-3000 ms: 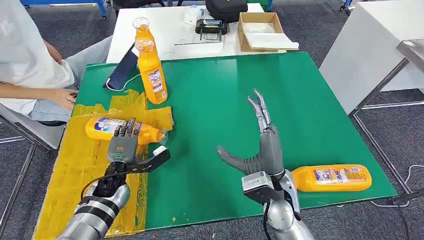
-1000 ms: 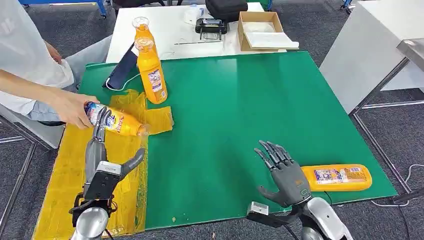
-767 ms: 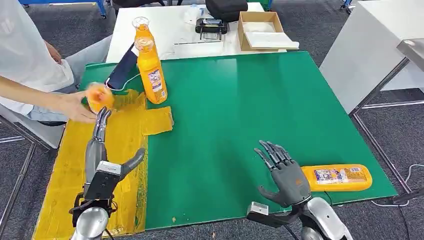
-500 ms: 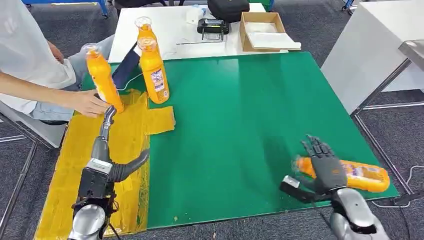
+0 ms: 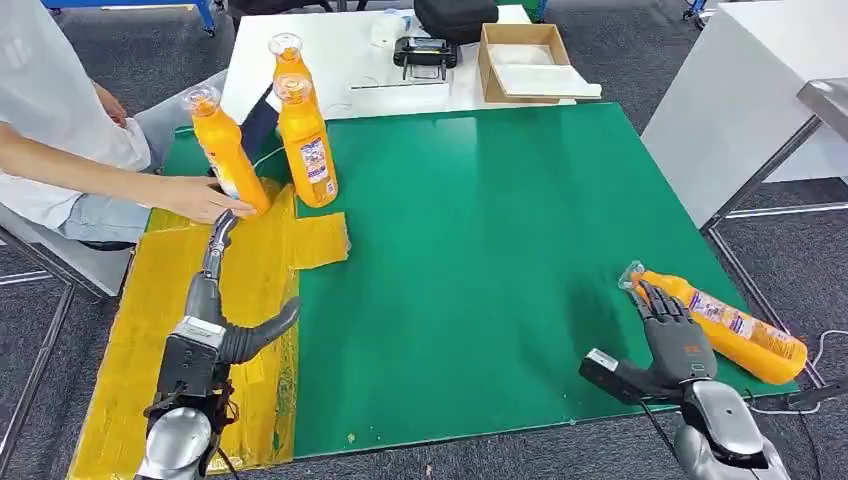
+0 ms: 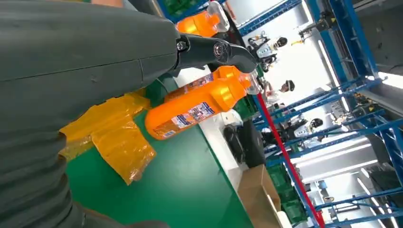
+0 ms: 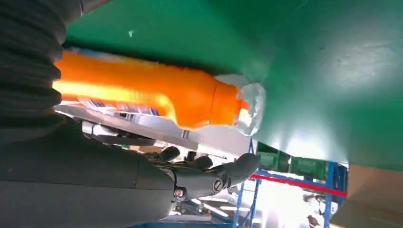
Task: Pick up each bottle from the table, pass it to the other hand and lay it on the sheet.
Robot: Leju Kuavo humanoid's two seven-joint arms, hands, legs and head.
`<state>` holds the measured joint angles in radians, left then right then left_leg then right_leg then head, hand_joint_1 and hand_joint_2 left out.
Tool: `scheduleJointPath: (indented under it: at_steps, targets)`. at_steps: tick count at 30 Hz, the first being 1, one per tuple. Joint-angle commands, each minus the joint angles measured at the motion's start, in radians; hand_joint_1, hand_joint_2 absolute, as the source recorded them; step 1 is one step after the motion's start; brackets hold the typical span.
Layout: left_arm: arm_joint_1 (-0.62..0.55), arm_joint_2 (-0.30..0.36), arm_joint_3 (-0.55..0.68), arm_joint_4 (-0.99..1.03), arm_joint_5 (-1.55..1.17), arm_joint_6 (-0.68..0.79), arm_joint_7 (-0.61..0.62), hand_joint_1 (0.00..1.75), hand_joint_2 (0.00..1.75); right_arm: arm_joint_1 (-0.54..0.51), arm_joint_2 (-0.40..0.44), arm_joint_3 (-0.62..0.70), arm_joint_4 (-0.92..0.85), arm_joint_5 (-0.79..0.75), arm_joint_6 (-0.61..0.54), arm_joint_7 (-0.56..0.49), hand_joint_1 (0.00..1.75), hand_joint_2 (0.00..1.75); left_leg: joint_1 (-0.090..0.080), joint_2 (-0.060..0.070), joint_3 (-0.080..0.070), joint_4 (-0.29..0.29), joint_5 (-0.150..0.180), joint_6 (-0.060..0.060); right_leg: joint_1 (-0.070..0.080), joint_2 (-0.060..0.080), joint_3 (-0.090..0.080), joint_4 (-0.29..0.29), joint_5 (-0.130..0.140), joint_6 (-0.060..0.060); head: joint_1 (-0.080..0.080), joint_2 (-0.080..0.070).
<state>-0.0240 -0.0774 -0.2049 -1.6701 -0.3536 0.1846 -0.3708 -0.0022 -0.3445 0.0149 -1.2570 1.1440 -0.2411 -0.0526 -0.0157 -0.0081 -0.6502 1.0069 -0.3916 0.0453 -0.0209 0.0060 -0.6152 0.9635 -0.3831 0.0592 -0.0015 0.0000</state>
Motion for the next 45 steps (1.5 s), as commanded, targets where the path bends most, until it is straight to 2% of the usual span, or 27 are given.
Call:
scheduleJointPath:
  at_steps: [1,14,17,24,27,29,30,34,45]
  targets:
    - [-0.03,0.006,-0.009,0.049,0.007,-0.003,0.004,0.0,1.75,-0.026,0.035,-0.027,0.059,0.007,0.029,0.009,0.0,1.75,0.002,0.002,0.007,0.001,-0.004,-0.005,0.002,0.001,0.007,0.0,-0.002,-0.004,0.0,0.0]
    - [-0.031,0.005,-0.004,0.051,0.013,-0.005,0.003,0.0,1.75,-0.027,0.044,-0.032,0.063,0.042,0.031,0.023,0.0,1.75,0.001,0.001,0.002,0.0,-0.001,-0.002,0.001,0.0,0.003,-0.001,0.0,-0.002,0.0,0.0]
    - [-0.031,0.006,-0.003,0.051,0.013,-0.008,0.005,0.0,1.75,-0.035,0.034,-0.059,0.071,0.06,0.021,0.067,0.0,1.75,0.002,0.001,0.005,0.001,-0.002,-0.004,0.002,0.0,0.005,-0.001,-0.002,-0.003,0.0,0.0]
    - [-0.029,0.004,-0.003,0.054,0.014,-0.008,0.007,0.0,1.75,-0.032,0.008,-0.108,0.083,0.058,0.033,0.073,0.0,1.75,0.001,0.0,0.005,0.0,-0.002,-0.003,0.001,-0.001,0.005,0.0,-0.002,-0.003,0.0,0.0]
    - [-0.032,0.004,-0.007,0.063,0.016,-0.009,0.008,0.0,1.75,-0.043,0.005,-0.13,0.11,0.058,0.042,0.073,0.0,1.75,0.001,0.0,0.003,0.0,-0.001,-0.002,0.001,-0.001,0.004,-0.001,-0.001,-0.002,0.0,0.0]
    - [-0.035,0.004,-0.01,0.07,0.018,-0.01,0.008,0.0,1.75,-0.055,-0.001,-0.147,0.134,0.056,0.052,0.076,0.0,1.75,0.002,0.001,0.007,0.001,-0.004,-0.005,0.002,-0.001,0.008,0.0,-0.003,-0.004,0.0,0.0]
    - [-0.037,0.005,-0.012,0.073,0.02,-0.011,0.007,0.0,1.75,-0.063,-0.003,-0.159,0.149,0.059,0.047,0.082,0.0,1.75,0.001,0.0,0.003,0.0,-0.001,-0.002,0.001,0.0,0.003,-0.001,-0.001,-0.002,0.0,0.0]
    - [-0.04,0.005,-0.015,0.083,0.025,-0.009,0.006,0.0,1.75,-0.086,-0.009,-0.193,0.188,0.059,0.034,0.083,0.0,1.75,0.001,0.0,0.003,0.0,-0.001,-0.002,0.001,-0.001,0.004,-0.001,-0.001,-0.002,0.0,0.0]
    - [-0.041,0.006,-0.017,0.084,0.028,-0.01,0.006,0.0,1.75,-0.093,-0.008,-0.203,0.198,0.062,0.031,0.09,0.0,1.75,0.001,0.001,0.006,0.0,-0.002,-0.004,0.002,0.0,0.006,-0.001,-0.002,-0.003,0.0,0.0]
